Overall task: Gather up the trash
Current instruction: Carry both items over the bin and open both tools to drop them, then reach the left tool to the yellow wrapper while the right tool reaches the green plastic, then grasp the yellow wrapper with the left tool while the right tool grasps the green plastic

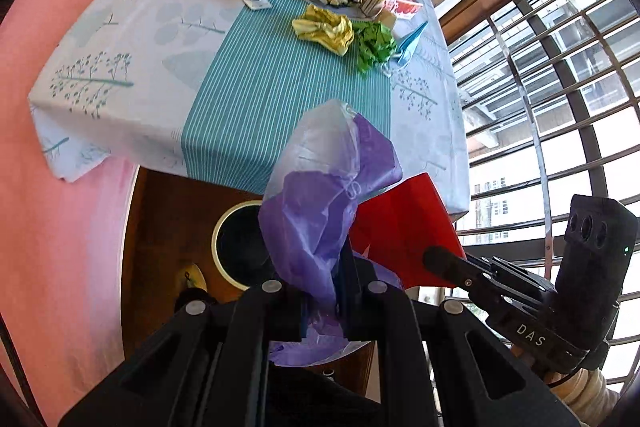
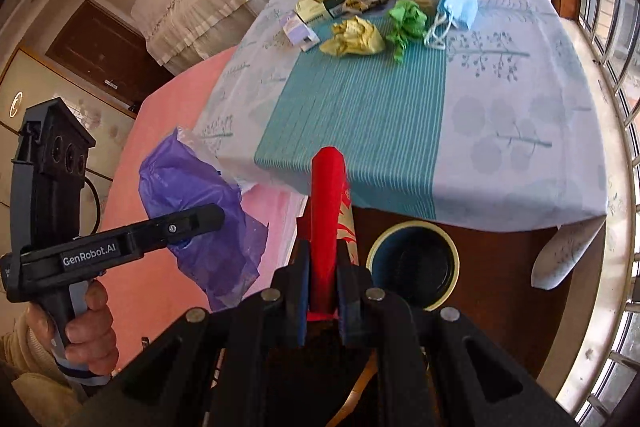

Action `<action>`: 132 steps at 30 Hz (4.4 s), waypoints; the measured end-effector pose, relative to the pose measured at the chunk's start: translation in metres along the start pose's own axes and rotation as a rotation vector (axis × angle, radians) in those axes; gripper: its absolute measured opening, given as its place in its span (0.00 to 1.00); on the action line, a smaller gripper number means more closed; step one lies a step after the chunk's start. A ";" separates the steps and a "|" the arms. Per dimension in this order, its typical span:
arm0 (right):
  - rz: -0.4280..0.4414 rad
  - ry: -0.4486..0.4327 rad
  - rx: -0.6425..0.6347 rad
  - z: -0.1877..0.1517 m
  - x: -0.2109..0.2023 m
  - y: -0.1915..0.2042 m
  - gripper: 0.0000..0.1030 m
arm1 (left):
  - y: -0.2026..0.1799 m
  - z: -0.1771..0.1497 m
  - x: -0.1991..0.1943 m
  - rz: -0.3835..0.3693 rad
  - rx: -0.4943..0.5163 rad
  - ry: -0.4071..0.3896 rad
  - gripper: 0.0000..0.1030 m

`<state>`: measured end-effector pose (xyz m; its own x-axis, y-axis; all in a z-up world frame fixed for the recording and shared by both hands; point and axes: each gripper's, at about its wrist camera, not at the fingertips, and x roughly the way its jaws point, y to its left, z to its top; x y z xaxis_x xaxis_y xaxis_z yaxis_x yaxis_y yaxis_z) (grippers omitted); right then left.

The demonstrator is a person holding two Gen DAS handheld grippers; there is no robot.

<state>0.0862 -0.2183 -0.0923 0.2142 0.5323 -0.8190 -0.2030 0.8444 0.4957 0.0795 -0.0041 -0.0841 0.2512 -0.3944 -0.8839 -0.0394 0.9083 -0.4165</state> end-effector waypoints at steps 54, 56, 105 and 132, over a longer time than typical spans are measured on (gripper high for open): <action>-0.380 -0.005 0.196 -0.090 0.146 -0.071 0.41 | 0.071 -0.047 0.178 0.237 0.096 -0.008 0.72; -0.379 -0.026 0.186 -0.083 0.120 -0.052 0.41 | 0.059 -0.040 0.144 0.216 0.099 -0.034 0.74; -0.188 0.085 -0.284 0.246 0.102 -0.053 0.41 | -0.024 0.214 0.067 0.259 -0.296 -0.259 0.90; -0.074 0.177 -0.323 0.256 0.118 -0.066 0.37 | -0.013 0.252 0.165 0.194 -0.510 -0.038 0.81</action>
<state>0.3691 -0.1956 -0.1480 0.0766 0.4275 -0.9007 -0.4903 0.8028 0.3393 0.3653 -0.0462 -0.1706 0.2273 -0.2121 -0.9504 -0.5503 0.7773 -0.3051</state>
